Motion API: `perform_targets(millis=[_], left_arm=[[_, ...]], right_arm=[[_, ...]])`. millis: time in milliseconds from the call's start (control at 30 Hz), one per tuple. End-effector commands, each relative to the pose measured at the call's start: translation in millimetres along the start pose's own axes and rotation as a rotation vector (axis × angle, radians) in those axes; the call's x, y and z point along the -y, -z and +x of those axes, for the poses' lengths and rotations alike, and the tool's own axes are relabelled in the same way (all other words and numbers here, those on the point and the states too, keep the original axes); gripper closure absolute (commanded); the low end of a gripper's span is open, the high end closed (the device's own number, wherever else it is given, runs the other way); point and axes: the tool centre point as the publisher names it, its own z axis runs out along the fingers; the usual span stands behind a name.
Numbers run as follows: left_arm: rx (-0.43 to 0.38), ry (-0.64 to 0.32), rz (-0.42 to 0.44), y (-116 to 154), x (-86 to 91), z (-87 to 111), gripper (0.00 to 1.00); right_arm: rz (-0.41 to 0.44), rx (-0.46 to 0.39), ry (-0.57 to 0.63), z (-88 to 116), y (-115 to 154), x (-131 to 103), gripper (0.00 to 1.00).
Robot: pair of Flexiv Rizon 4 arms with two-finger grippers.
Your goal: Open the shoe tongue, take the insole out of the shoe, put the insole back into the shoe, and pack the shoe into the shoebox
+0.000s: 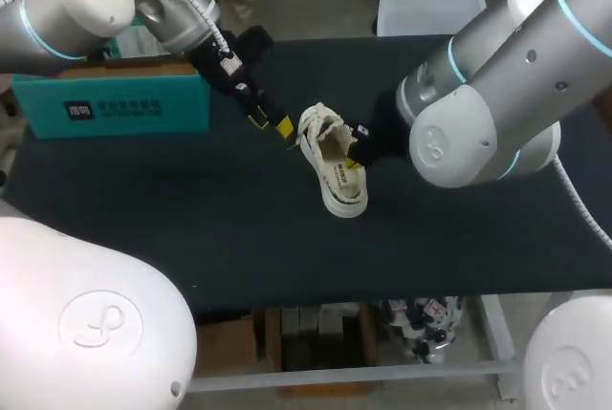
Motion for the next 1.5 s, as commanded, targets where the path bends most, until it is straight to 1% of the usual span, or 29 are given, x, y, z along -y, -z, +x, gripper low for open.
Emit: perform_targets(millis=[33,167,200,300,367,467,567,633,667,700,733,767,1133,1167,1200,1233,1267,1333,1367,1400,1433,1467,1500], left_arm=[[0.030,0.006,-0.028,0.4,1.3,9.5,0.00],[0.040,0.024,-0.047,-3.0,-1.0,14.2,0.00],[0.046,0.029,-0.052,-4.0,-1.8,15.4,0.00],[0.053,0.055,-0.058,-8.0,-5.2,20.1,0.00],[0.059,0.072,-0.060,-10.3,-8.3,23.2,0.00],[0.073,0.114,-0.065,-17.2,-13.6,27.5,0.00],[0.082,0.157,-0.073,-24.3,-16.4,30.7,0.00],[0.086,0.210,-0.073,-29.5,-18.7,32.4,0.00],[0.106,0.247,-0.075,-31.4,-19.4,32.6,0.00],[0.151,0.291,-0.074,-33.4,-20.6,32.2,0.00],[0.151,0.291,-0.074,-33.4,-20.6,32.2,0.00],[0.151,0.291,-0.074,-33.4,-20.6,32.2,0.00],[0.151,0.291,-0.074,-33.4,-20.6,32.2,0.00],[0.141,0.328,-0.091,-39.3,-14.0,29.8,0.00],[0.148,0.383,-0.086,-44.9,-7.8,25.9,0.00],[0.133,0.435,-0.090,-48.8,-2.3,23.0,0.00],[0.136,0.449,-0.090,-52.1,0.4,20.5,0.00],[0.138,0.534,-0.073,-58.0,5.5,15.8,0.00],[0.138,0.541,-0.075,-61.4,7.4,14.8,0.00],[0.119,0.562,-0.081,-64.6,8.3,14.1,0.00],[0.125,0.601,-0.081,-67.0,10.6,12.4,0.00],[0.131,0.612,-0.090,-69.8,12.3,11.2,0.00],[0.122,0.624,-0.098,-71.8,13.0,10.5,0.00]], right_arm=[[0.141,-0.066,0.015,-9.8,20.8,-24.0,1.00],[0.209,-0.090,0.019,-15.2,26.8,-46.7,1.00],[0.210,-0.086,0.018,-16.3,27.5,-52.0,1.00],[0.253,-0.085,0.028,-20.6,27.1,-69.0,1.00],[0.281,-0.103,0.041,-23.7,26.9,-77.1,1.00],[0.313,-0.120,0.065,-30.3,27.5,-90.5,1.00],[0.336,-0.129,0.092,-34.8,28.3,-99.0,1.00],[0.356,-0.117,0.115,-37.9,28.0,-106.2,1.00],[0.377,-0.109,0.131,-38.3,27.6,-108.3,1.00],[0.400,-0.101,0.132,-38.6,27.4,-110.6,0.95],[0.420,-0.089,0.118,-38.4,27.5,-113.5,0.51],[0.420,-0.089,0.118,-38.4,27.5,-113.5,0.00],[0.420,-0.089,0.118,-38.4,27.5,-113.5,0.00],[0.456,-0.095,0.159,-40.2,22.4,-116.7,0.00],[0.443,-0.100,0.175,-42.8,20.4,-119.6,0.00],[0.429,-0.096,0.186,-46.7,19.4,-124.4,0.00],[0.445,-0.128,0.230,-50.8,19.5,-128.2,0.00],[0.450,-0.156,0.270,-57.9,20.2,-137.0,0.00],[0.448,-0.162,0.292,-60.3,20.0,-141.2,0.00],[0.446,-0.161,0.303,-62.7,19.6,-146.3,0.00],[0.443,-0.152,0.314,-64.2,18.8,-150.8,0.00],[0.447,-0.159,0.342,-65.6,18.2,-155.1,0.00],[0.442,-0.160,0.336,-67.6,18.0,-160.6,0.00]])
